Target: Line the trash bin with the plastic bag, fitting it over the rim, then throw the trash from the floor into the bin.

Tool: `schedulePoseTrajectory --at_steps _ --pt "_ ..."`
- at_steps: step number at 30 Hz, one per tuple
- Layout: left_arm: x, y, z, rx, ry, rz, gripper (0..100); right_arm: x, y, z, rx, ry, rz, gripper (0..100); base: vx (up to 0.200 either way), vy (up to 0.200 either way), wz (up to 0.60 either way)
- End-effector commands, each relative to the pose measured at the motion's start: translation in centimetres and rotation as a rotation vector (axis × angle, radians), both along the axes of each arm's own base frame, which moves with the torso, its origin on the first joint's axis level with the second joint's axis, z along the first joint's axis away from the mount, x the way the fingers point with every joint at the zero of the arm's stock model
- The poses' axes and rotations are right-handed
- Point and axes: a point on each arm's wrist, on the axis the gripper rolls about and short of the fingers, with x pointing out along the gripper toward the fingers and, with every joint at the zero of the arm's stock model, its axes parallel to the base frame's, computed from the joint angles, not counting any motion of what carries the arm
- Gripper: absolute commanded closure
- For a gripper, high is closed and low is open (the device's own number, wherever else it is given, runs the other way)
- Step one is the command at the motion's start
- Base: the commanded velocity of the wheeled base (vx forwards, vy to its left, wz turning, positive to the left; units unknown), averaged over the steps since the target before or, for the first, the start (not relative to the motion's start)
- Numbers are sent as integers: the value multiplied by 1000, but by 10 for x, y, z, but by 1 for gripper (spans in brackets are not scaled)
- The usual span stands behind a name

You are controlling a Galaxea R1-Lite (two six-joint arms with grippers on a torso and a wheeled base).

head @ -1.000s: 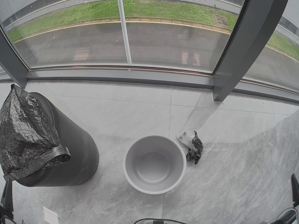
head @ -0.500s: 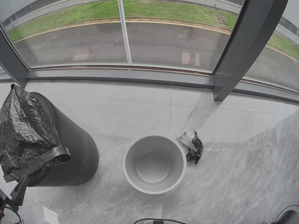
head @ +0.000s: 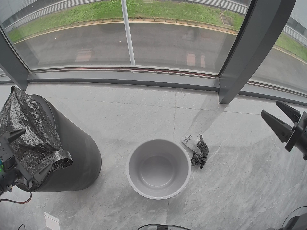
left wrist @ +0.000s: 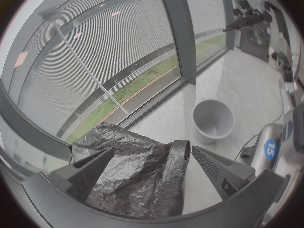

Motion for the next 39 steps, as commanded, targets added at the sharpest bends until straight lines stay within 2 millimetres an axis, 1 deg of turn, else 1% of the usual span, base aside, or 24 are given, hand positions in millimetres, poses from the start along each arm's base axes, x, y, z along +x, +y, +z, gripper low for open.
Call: schedulePoseTrajectory --at_steps 1,4,7,13,18,21,26,32,39 --pt "22 -8 -4 112 37 -10 0 19 11 -22 -30 103 20 0 0 0 0" --pt "22 -7 -4 189 25 3 0 19 11 -22 -28 103 19 0 0 0 0" --pt "22 -8 -5 223 21 -11 0 19 12 -22 -29 106 13 0 0 0 0" --pt "21 -10 -14 298 38 -44 0 21 12 -25 -32 117 13 0 0 0 0" --pt "19 -14 -16 309 36 -79 0 22 13 -26 -35 126 14 0 0 0 0" --pt "15 -16 -23 319 55 -107 0 23 13 -27 -39 131 14 0 0 0 0" --pt "16 -18 -32 331 94 -129 0 23 13 -27 -39 132 14 0 0 0 0" --pt "22 -20 -36 327 126 -129 0 24 14 -28 -39 136 14 0 0 0 0" --pt "40 -24 -35 248 183 -91 0 27 15 -31 -48 152 14 0 0 0 0"
